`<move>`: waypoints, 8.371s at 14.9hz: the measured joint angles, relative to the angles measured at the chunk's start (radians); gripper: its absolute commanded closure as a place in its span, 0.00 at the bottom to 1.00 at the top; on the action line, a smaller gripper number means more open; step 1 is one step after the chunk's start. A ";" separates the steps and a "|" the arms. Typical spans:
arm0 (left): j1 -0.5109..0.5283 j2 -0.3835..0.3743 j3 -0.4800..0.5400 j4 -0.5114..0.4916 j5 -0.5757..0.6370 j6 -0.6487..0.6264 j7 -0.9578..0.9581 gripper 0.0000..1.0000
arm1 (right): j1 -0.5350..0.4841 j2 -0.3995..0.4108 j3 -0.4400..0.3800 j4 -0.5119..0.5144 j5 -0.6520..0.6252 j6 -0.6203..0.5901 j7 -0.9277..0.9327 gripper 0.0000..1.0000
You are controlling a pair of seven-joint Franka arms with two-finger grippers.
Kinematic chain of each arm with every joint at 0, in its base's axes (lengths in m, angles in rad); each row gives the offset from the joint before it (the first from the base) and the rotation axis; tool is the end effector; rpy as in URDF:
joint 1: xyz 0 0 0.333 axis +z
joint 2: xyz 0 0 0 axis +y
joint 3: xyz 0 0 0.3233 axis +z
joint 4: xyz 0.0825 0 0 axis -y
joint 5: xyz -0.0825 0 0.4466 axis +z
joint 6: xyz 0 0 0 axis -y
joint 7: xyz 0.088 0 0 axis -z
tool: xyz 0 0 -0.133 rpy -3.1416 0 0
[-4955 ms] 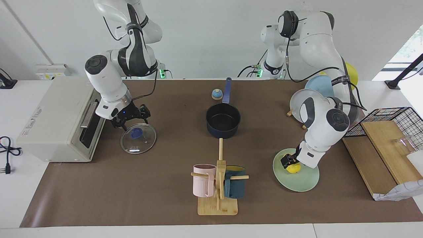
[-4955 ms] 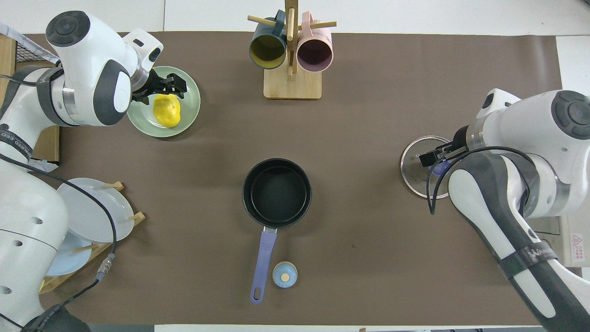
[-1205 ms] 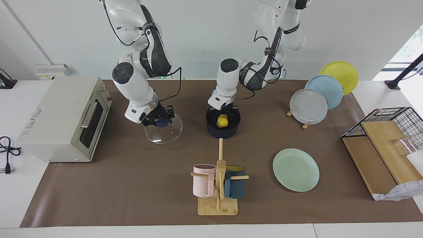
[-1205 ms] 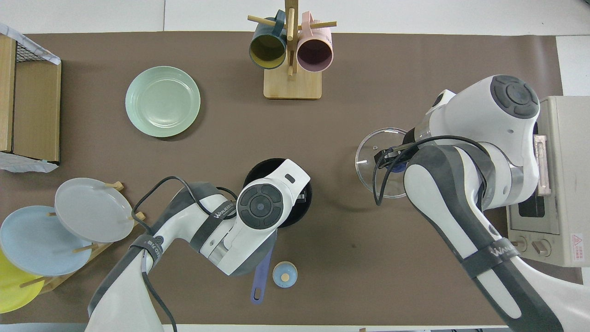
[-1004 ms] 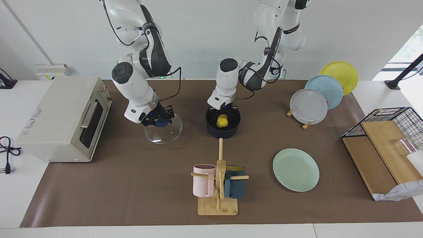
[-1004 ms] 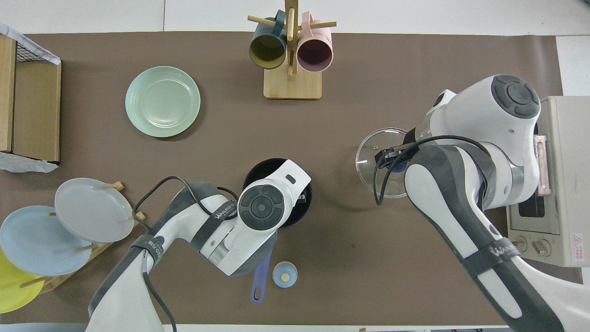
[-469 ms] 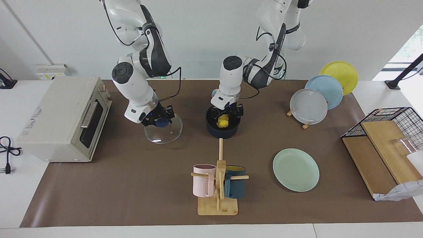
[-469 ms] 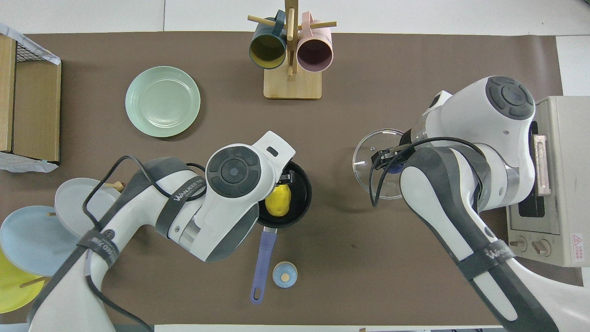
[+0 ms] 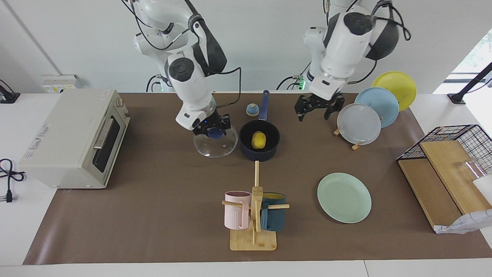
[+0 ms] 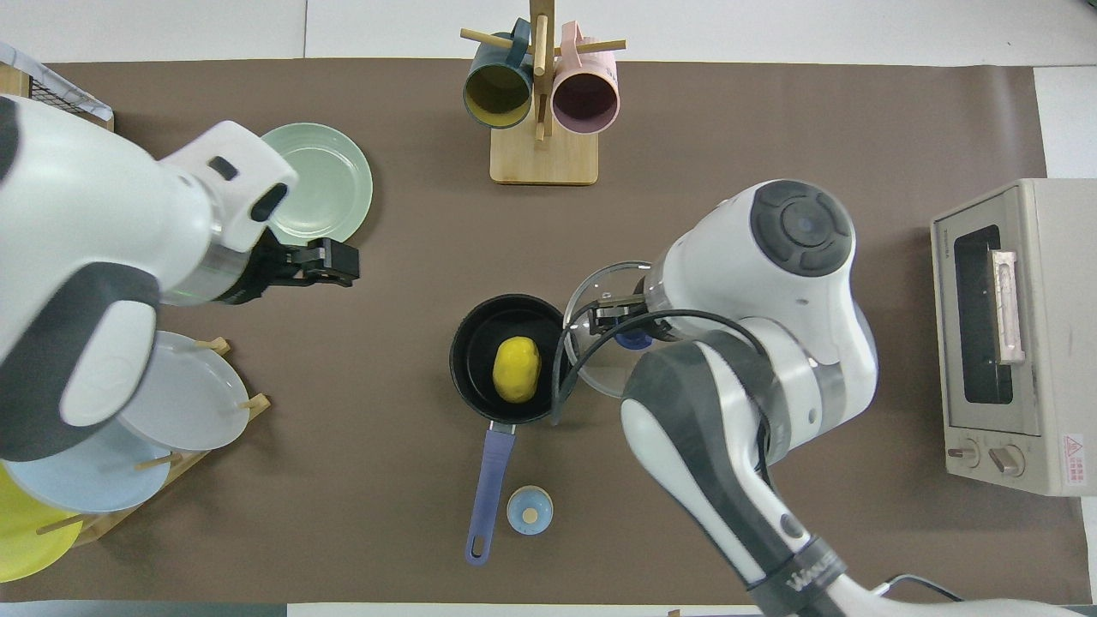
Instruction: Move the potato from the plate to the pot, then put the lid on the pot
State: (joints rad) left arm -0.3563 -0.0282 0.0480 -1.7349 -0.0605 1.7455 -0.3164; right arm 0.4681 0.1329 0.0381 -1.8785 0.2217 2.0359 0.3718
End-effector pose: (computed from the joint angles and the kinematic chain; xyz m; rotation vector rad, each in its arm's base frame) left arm 0.5889 -0.1946 0.5504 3.0713 0.0268 0.0278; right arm 0.5654 0.3328 0.3978 -2.9443 -0.0540 0.0959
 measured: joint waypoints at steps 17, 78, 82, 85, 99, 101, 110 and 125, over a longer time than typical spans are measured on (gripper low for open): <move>0.256 -0.029 -0.021 0.148 0.036 -0.274 0.352 0.00 | 0.220 0.070 0.000 -0.009 -0.059 0.201 0.253 0.57; 0.258 -0.020 -0.054 0.145 0.038 -0.250 0.261 0.00 | 0.220 0.125 -0.004 -0.014 -0.064 0.297 0.196 0.00; 0.258 -0.020 -0.054 0.144 0.038 -0.250 0.261 0.00 | 0.220 0.125 -0.001 -0.015 -0.064 0.299 0.195 0.00; 0.258 -0.020 -0.053 0.144 0.038 -0.250 0.260 0.00 | 0.212 0.124 -0.009 0.006 -0.064 0.277 0.195 0.00; 0.260 -0.020 -0.050 0.144 0.038 -0.250 0.260 0.00 | -0.145 0.024 -0.025 0.473 -0.134 -0.479 -0.065 0.00; 0.259 -0.020 -0.050 0.144 0.038 -0.250 0.260 0.00 | -0.231 -0.001 -0.026 0.475 -0.163 -0.561 -0.154 0.00; 0.259 -0.020 -0.052 0.144 0.038 -0.250 0.260 0.00 | -0.337 -0.126 -0.058 0.304 -0.218 -0.558 -0.220 0.00; 0.259 -0.020 -0.051 0.144 0.038 -0.250 0.260 0.00 | -0.440 -0.138 -0.016 0.275 -0.230 -0.528 -0.250 0.00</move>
State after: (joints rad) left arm -0.0973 -0.0486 -0.0033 -1.5905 -0.0224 1.4955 -0.0560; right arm 0.0283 -0.0050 0.0225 -1.6039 -0.0081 1.5083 0.1221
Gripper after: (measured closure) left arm 0.000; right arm 0.000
